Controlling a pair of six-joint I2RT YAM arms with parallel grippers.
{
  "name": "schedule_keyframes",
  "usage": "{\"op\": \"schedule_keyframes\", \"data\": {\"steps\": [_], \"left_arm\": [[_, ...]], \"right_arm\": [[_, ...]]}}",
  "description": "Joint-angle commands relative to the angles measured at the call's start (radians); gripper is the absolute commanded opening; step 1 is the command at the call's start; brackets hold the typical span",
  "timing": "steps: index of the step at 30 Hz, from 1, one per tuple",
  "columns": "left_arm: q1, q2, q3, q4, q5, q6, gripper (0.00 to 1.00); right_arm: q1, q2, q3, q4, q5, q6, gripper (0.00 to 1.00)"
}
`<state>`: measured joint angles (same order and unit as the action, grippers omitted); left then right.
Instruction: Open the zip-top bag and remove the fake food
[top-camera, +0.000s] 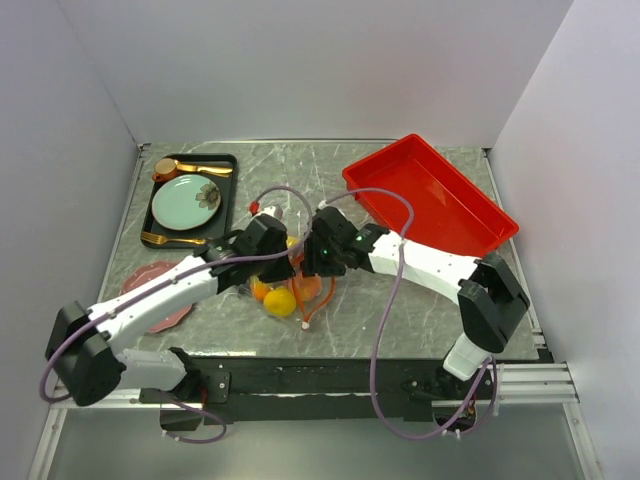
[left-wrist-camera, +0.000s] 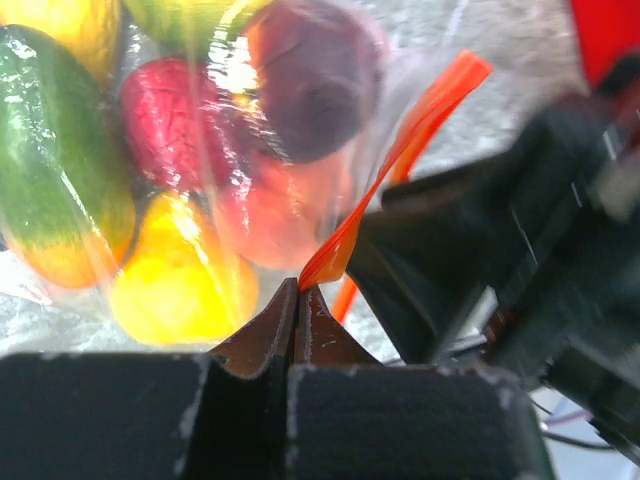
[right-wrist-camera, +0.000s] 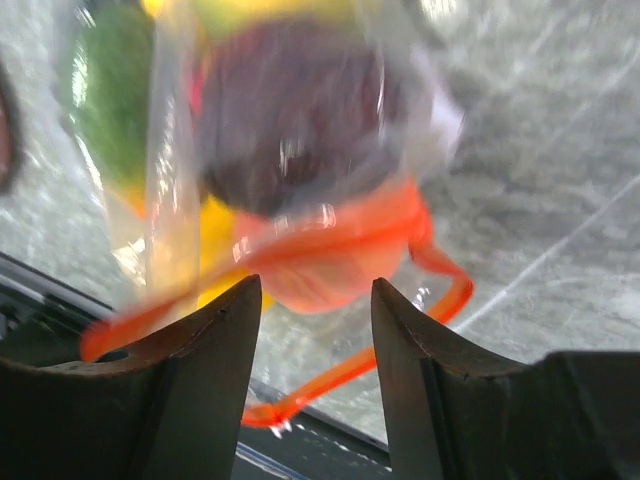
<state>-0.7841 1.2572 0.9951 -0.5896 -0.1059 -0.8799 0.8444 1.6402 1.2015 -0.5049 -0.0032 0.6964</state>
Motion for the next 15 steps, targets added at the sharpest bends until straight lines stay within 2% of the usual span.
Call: {"op": "schedule_keyframes", "data": {"steps": [1, 7, 11, 15], "left_arm": [[0.003, 0.054, 0.033, 0.036, -0.064, 0.024, 0.01], [0.005, 0.082, 0.048, 0.016, -0.086, 0.028, 0.01], [0.006, 0.073, 0.076, 0.001, -0.083, 0.036, 0.01], [0.006, 0.087, 0.123, -0.027, -0.089, 0.045, 0.01]], "right_arm": [[0.015, -0.065, -0.057, 0.111, -0.029, -0.029, 0.56], [0.033, -0.046, -0.091, 0.178, 0.002, -0.049, 0.56], [0.045, -0.049, -0.112, 0.245, 0.026, -0.07, 0.63], [0.059, -0.02, -0.102, 0.218, 0.063, -0.074, 0.66]]}}
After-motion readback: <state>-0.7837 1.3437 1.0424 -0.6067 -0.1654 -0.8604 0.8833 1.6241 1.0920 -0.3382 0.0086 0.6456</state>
